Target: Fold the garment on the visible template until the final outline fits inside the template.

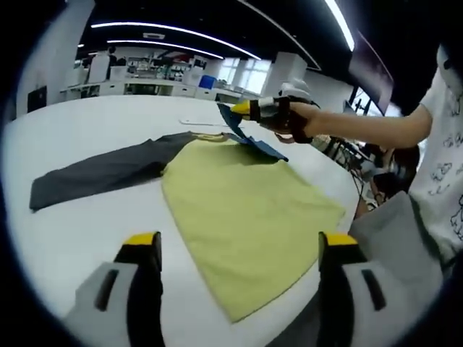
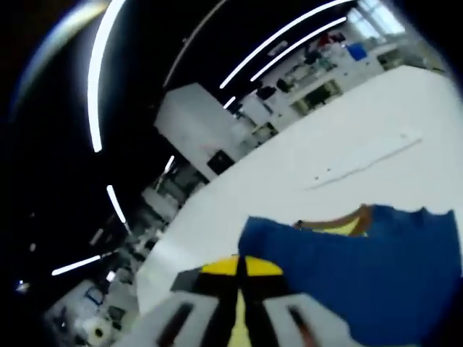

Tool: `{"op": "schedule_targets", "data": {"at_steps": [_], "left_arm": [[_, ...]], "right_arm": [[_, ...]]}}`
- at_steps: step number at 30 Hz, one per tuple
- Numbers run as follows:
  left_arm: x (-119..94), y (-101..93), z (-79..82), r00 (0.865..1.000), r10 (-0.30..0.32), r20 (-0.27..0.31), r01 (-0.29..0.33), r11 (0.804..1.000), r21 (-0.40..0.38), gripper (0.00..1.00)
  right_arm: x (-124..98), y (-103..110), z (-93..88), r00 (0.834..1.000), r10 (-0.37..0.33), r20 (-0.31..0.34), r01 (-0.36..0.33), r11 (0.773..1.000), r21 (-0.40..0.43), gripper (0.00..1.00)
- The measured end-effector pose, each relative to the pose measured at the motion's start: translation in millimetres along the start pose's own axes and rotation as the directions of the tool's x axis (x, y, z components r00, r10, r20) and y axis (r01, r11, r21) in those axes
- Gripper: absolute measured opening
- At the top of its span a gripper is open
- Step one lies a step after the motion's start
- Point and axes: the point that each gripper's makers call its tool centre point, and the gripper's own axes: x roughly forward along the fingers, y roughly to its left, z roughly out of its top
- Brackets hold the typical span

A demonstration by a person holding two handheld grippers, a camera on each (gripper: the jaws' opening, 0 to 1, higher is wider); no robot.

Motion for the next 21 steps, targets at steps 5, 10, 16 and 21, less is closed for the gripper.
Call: {"op": "schedule_targets", "data": {"at_steps": [5,10,16,21], "left_arm": [[1,0.5,-2.5,1.0,0.004,-0.002,-0.004,1.0,-0.008,0.87],[2,-2.6,-5.8,1.0,0.004,0.0,-0.004,1.0,-0.022,0.86],[1,-3.2,-9.3,1.0,0.007,-0.003,-0.007,0.999,-0.034,0.86],[-3,1.1,-12.2,1.0,0.023,-0.002,-0.023,0.999,-0.05,0.86]], "right_arm": [[21,19,-4.8,0.999,0.034,-0.008,-0.034,0.999,0.001,0.0],[40,36,-21.0,0.998,0.059,-0.036,-0.059,0.998,-0.003,0.0],[59,28,-46.3,0.995,0.029,-0.093,-0.031,0.999,-0.027,0.0],[67,15,-68.2,0.989,-0.001,-0.149,-0.005,0.999,-0.038,0.0]]}}
